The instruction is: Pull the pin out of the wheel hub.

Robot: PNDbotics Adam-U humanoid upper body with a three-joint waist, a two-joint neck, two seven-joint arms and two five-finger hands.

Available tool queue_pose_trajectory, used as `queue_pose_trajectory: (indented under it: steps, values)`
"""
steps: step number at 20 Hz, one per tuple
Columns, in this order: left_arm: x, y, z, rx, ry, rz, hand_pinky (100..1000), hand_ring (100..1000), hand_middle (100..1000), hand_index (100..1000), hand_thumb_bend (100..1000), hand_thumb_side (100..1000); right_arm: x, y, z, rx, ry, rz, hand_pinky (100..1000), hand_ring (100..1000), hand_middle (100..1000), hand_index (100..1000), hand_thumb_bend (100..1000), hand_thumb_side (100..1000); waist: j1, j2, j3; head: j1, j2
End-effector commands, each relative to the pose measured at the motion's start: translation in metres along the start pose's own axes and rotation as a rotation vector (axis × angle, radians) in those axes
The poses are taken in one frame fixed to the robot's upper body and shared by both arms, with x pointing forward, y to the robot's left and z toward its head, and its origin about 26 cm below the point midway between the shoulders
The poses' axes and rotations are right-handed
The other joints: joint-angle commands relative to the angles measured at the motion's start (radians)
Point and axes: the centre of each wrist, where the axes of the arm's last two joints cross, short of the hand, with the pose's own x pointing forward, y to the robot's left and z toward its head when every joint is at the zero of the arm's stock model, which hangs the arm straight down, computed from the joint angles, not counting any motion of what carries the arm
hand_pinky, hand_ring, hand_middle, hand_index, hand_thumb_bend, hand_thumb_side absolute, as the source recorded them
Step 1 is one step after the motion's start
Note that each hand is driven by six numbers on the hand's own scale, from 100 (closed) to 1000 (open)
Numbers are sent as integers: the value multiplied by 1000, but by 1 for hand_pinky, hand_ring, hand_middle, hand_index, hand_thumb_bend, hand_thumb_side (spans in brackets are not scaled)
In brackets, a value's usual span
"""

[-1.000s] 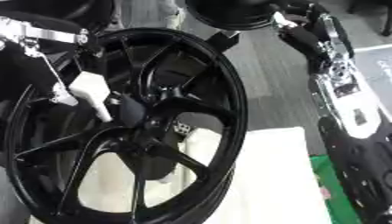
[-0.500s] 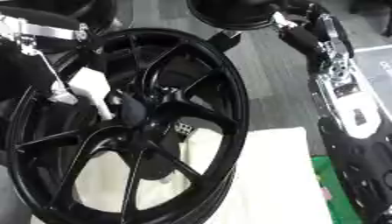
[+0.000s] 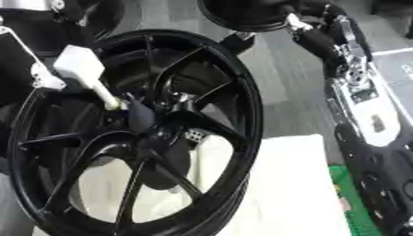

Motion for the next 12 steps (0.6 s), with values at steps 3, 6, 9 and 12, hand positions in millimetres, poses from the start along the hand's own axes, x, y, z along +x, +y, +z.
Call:
queue_pose_trajectory:
  steps: [3,6,9,12]
  values:
    - [6,28,49,197,21,-19,692,651,498,299,343,100,8,-8,-1,-17,-24,20,802,753,767,804,359,278,-3,-26,10,-6,-14]
    - [-8,30,83,298,106,-2,688,646,493,304,355,100,8,-10,-1,-29,-24,21,803,753,767,804,361,278,-5,-25,19,-15,-13]
    - [-25,27,117,391,232,6,691,644,491,306,363,100,7,-14,-1,-44,-21,27,803,753,767,804,362,279,-7,-23,31,-17,0]
    - [-46,17,145,467,347,52,680,636,485,304,333,100,5,-17,0,-55,-17,34,803,754,767,804,362,279,-11,-21,40,-10,10]
